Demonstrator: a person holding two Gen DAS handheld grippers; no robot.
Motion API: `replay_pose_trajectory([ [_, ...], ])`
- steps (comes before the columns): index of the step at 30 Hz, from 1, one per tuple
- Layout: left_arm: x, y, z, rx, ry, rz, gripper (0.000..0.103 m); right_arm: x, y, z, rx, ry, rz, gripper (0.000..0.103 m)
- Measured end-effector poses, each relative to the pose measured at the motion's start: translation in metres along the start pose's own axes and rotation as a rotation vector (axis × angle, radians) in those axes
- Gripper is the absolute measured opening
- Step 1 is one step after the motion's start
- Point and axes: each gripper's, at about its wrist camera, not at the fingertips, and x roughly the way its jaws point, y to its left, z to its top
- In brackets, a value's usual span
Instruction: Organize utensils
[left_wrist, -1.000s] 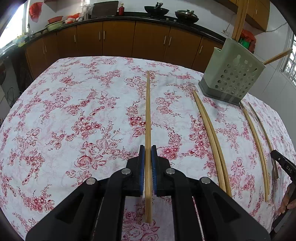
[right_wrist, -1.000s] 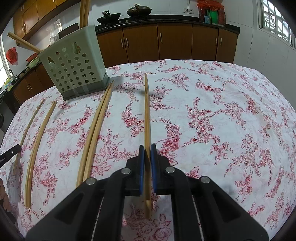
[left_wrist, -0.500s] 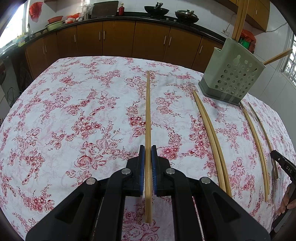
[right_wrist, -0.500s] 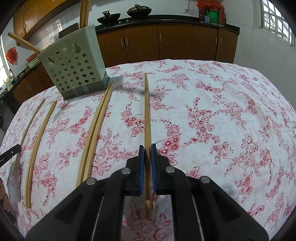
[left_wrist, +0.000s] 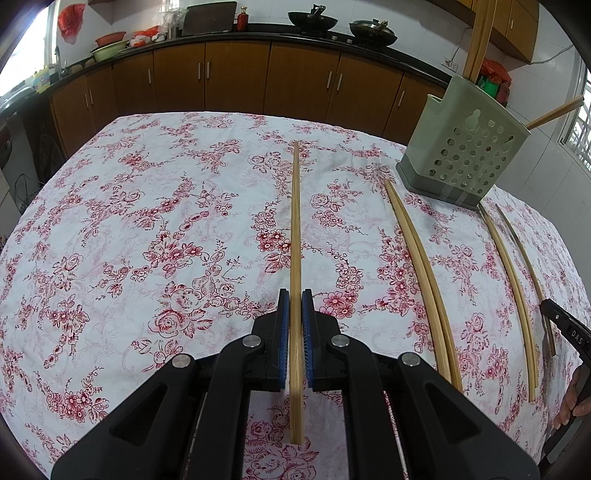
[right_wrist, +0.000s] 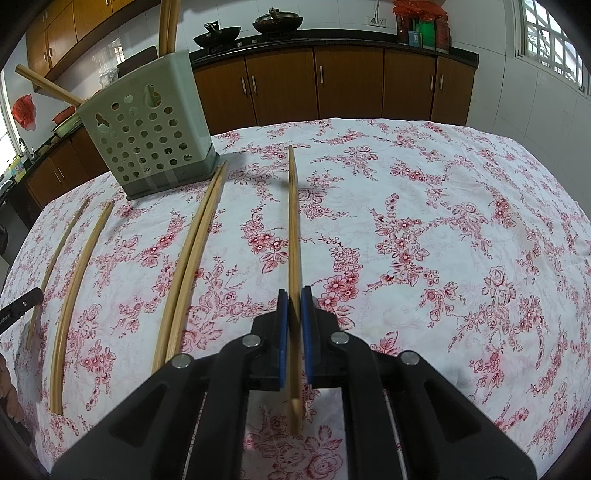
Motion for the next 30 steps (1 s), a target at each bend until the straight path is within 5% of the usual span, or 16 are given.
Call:
replay_pose_trajectory([
  [21,-0.013,-0.011,-0.012,0.096,0.000,0.062,0.008,-0.019,-0.004,-0.003,-0.008,-0.040,0.028,0.008],
  [30,-0.096,-0.011,0.041,0.026,-0.246,-0.015,0.008,-0.094,-0.007,0.036,-0.008,-0.292,0.046,0.008],
])
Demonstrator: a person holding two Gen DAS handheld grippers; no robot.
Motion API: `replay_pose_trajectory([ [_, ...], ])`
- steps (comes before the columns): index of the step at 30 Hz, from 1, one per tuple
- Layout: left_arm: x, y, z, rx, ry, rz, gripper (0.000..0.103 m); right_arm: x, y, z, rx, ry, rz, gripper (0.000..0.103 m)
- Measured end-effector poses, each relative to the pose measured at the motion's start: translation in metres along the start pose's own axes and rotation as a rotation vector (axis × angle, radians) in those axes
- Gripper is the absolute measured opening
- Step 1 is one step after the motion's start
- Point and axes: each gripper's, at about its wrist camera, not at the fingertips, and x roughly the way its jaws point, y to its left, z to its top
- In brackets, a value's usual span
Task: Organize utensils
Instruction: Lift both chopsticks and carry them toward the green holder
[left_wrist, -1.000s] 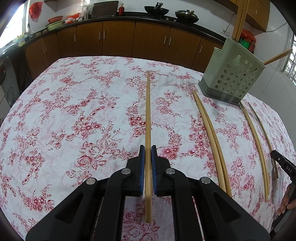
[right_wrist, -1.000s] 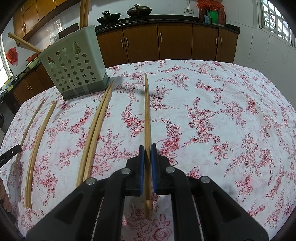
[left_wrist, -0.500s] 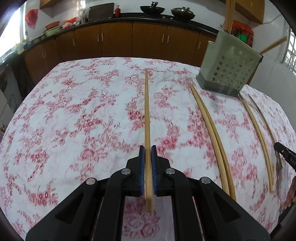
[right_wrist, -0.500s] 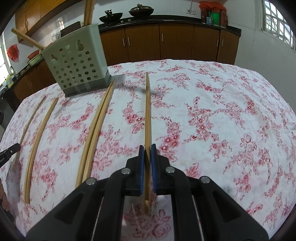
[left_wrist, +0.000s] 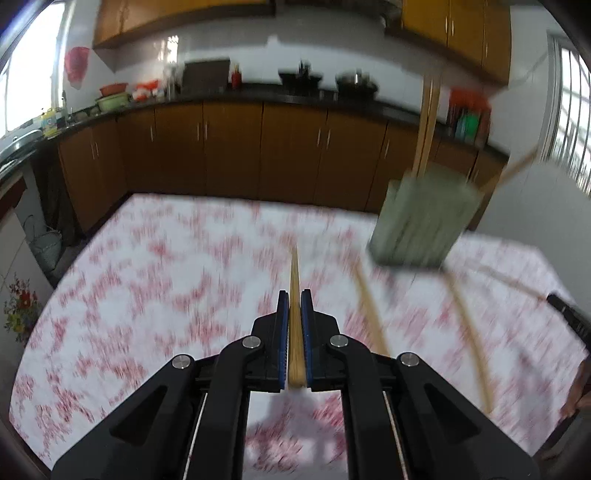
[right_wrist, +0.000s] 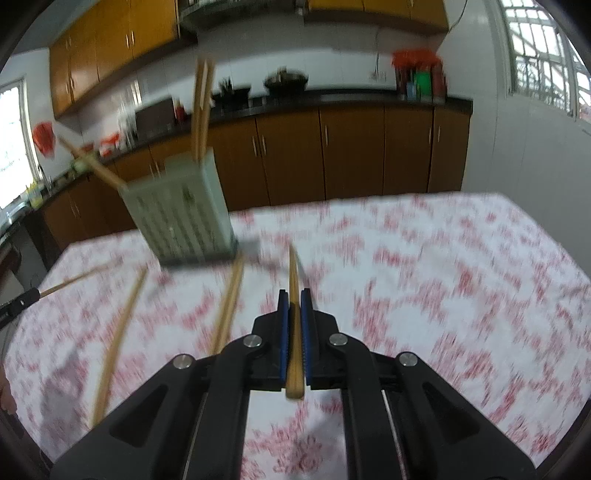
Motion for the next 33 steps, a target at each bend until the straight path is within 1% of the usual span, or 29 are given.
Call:
replay_pose_trajectory([
  [3,-0.012,-0.001,0.025,-0.034,-0.046,-0.037,0.008,-0.013,0.000,0.018,0.006,-0.070,0.009,0.008],
  [5,-0.014,-0.004,0.040,-0.035,-0.060,-0.053,0.008,-0.017,-0.001,0.028,0.009,-0.094,0.019,0.008],
  [9,-0.019,-0.011,0.057,-0.013,-0.087,-0.060,0.008,-0.023,0.000,0.043,0.013,-0.095,0.045,0.008],
  [13,-0.024,-0.017,0.061,0.016,-0.106,-0.059,0.008,-0.020,0.005,0.045,-0.011,-0.067,0.038,0.008],
  [16,-0.024,-0.019,0.057,0.027,-0.112,-0.054,0.008,-0.018,0.006,0.042,-0.005,-0.056,0.045,0.008],
  [27,-0.025,-0.024,0.055,0.048,-0.116,-0.055,0.008,-0.020,0.003,0.045,0.020,-0.064,0.059,0.008],
  [31,-0.026,-0.026,0.055,0.048,-0.116,-0.062,0.008,-0.025,0.002,0.047,0.030,-0.092,0.057,0.008],
  [33,-0.030,-0.026,0.057,0.047,-0.123,-0.071,0.008,-0.033,0.002,0.053,0.028,-0.120,0.065,0.008],
])
